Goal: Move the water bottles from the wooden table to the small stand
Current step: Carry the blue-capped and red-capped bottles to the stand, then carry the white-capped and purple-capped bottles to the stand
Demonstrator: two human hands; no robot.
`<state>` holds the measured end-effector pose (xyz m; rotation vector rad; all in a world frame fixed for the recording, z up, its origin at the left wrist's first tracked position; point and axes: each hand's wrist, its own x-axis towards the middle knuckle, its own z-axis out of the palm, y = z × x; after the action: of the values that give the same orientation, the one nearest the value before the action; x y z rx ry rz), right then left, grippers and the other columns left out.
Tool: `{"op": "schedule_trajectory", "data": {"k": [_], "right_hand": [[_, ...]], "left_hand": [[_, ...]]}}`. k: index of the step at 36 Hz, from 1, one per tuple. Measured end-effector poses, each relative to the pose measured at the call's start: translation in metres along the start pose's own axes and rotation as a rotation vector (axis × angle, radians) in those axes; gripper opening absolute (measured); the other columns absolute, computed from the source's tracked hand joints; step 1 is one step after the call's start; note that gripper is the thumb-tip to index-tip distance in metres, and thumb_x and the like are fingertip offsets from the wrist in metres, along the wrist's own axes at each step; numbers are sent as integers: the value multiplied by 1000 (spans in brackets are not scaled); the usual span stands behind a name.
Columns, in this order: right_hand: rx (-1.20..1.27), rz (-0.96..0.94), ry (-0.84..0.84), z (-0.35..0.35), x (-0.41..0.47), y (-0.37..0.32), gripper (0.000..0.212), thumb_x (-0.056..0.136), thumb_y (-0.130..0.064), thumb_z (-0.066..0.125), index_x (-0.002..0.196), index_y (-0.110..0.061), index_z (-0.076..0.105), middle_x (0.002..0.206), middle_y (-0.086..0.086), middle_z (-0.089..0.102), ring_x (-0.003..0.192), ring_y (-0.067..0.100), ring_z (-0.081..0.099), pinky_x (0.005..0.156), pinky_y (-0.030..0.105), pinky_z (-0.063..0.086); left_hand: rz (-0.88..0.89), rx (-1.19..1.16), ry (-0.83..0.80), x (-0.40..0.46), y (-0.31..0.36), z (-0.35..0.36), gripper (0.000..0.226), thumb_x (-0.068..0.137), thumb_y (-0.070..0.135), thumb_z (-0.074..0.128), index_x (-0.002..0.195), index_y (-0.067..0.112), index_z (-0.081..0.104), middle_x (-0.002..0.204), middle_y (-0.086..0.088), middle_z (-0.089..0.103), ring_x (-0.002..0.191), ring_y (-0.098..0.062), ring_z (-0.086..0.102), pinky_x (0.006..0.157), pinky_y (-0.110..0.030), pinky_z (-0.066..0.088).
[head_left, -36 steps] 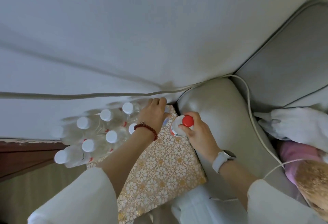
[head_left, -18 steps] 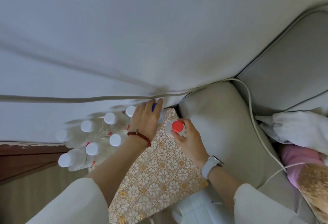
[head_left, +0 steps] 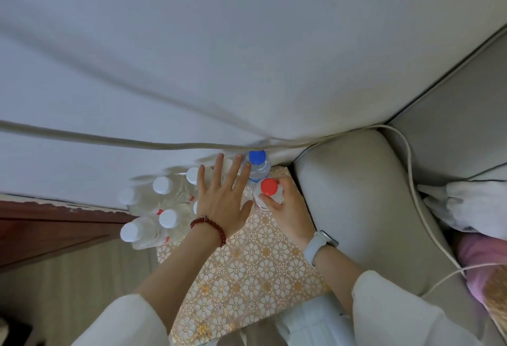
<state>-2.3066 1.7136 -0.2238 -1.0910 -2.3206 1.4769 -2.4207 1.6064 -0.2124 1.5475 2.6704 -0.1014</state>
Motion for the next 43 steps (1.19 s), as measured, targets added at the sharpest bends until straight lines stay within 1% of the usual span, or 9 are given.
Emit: {"op": "schedule_trajectory", "data": {"k": [10,13,15,18,21,25,34,39,43], "right_hand": [[44,-16,-33,6,-4,2,33,84,-15,63,113,-9,48,110,4,56,98,15,53,75,-2,36],[52,-7,-115,2,-7,2,42,85,-11,60,121,-12,41,116,-1,50,104,12,51,83,8,44],[48,5,-174,0,-9,-1,47,84,-9,58,125,-17,36,118,-5,47,109,10,50,89,18,47],[15,-17,-172,-9,-13,-15,51,84,-5,55,126,-25,34,112,-17,47,101,-12,47,82,0,37],[9,-62,-81,-22,-18,-41,40,88,-4,50,119,-26,38,103,-22,45,94,-14,47,77,-7,30],[-62,-139,26,-28,-33,-81,30,90,-11,48,120,-13,47,109,-5,50,99,11,51,85,14,40],[-137,-500,-415,47,-128,-203,23,94,-21,46,115,-15,56,109,-9,58,102,5,54,93,22,44],[-93,-661,-675,126,-259,-264,24,92,-18,49,113,-16,59,103,-1,66,93,11,61,88,31,50],[-103,-783,-949,179,-414,-288,22,92,-23,47,112,-19,59,101,-6,63,94,11,61,87,29,49]], "left_hand": [[-1,30,-22,0,-4,5,92,69,61,59,140,14,24,150,-4,29,136,-36,28,104,-60,27],[-9,29,-69,0,-4,5,91,70,62,57,141,14,25,150,-4,30,137,-36,27,104,-60,27],[10,17,-103,0,-4,2,89,76,61,51,144,16,17,154,-3,17,141,-34,12,108,-59,18],[-25,-112,-118,-4,-2,-7,82,85,55,44,145,21,0,156,-2,-6,137,-27,-18,112,-55,-4],[-142,-298,-17,-20,-4,-27,68,84,44,52,142,21,24,154,-7,17,142,-31,6,110,-58,1],[-402,-537,170,-61,-14,-57,56,83,45,39,129,15,46,141,-10,44,133,-32,35,111,-58,19],[-874,-694,541,-229,-72,-132,36,84,15,60,119,8,57,127,-11,56,120,-27,50,101,-37,41],[-1128,-513,654,-421,-88,-166,43,83,39,48,115,13,60,119,-7,61,108,-27,57,95,-43,46],[-1363,-364,699,-608,-55,-181,34,86,27,56,118,15,58,117,-9,61,102,-32,59,92,-44,46]]}}
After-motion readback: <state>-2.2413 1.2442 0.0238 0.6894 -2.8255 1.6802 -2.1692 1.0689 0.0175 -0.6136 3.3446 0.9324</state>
